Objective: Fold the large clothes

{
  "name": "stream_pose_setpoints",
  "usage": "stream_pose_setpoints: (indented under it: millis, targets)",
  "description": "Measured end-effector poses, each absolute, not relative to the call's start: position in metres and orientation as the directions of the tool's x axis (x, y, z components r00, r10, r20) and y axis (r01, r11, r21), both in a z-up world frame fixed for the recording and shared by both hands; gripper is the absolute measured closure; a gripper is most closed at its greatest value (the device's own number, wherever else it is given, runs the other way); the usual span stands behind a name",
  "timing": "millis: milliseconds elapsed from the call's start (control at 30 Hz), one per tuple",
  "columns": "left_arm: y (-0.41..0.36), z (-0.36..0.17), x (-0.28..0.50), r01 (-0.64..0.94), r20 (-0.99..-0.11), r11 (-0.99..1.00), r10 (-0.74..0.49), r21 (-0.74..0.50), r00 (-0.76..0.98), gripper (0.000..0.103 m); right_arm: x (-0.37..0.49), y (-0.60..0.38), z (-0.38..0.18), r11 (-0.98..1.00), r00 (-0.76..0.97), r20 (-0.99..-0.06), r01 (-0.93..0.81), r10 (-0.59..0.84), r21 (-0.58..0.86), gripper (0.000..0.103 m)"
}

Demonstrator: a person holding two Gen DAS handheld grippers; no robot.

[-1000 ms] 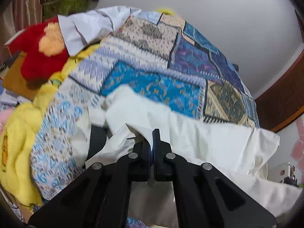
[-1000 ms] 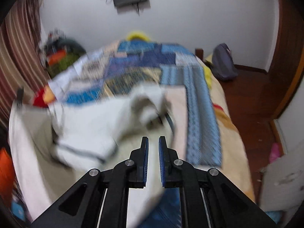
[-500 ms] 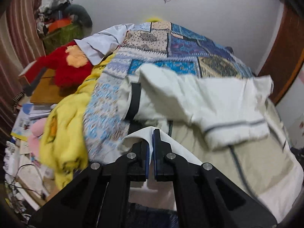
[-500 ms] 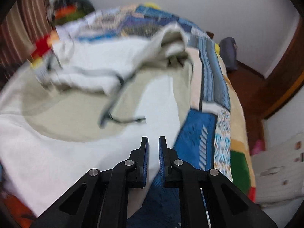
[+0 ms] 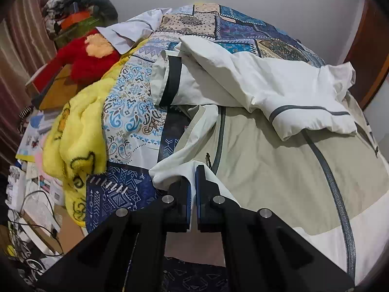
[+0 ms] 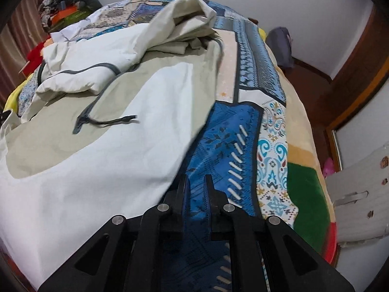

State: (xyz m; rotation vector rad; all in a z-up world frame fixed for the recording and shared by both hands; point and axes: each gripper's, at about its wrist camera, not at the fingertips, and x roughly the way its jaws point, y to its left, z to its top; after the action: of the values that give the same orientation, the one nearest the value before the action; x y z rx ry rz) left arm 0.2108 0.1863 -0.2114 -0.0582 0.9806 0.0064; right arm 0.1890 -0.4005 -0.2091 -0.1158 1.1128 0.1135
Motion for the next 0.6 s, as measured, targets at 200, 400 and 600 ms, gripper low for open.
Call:
stream_pose_setpoints:
  millis: [200, 400, 600]
  targets:
    - [0.186, -0.213, 0.204, -0.016, -0.829, 1.000, -0.003, -0.014, 0.559, 0.102, 0.180, -0.420, -0.161, 0.941, 0.396, -0.856, -0.069, 0.332, 0.333, 0.095]
    - [0.184, -0.223, 0.204, -0.027, -0.838, 0.999, -0.017, -0.038, 0.545, 0.102, 0.164, -0.363, -0.192, 0.965, 0.310, -0.924, -0.202, 0.223, 0.166, 0.095]
    - [0.184, -0.226, 0.198, -0.012, -0.837, 1.000, -0.005, -0.014, 0.547, 0.102, 0.148, -0.353, -0.195, 0.982, 0.460, -0.886, -0.186, 0.062, -0.029, 0.095]
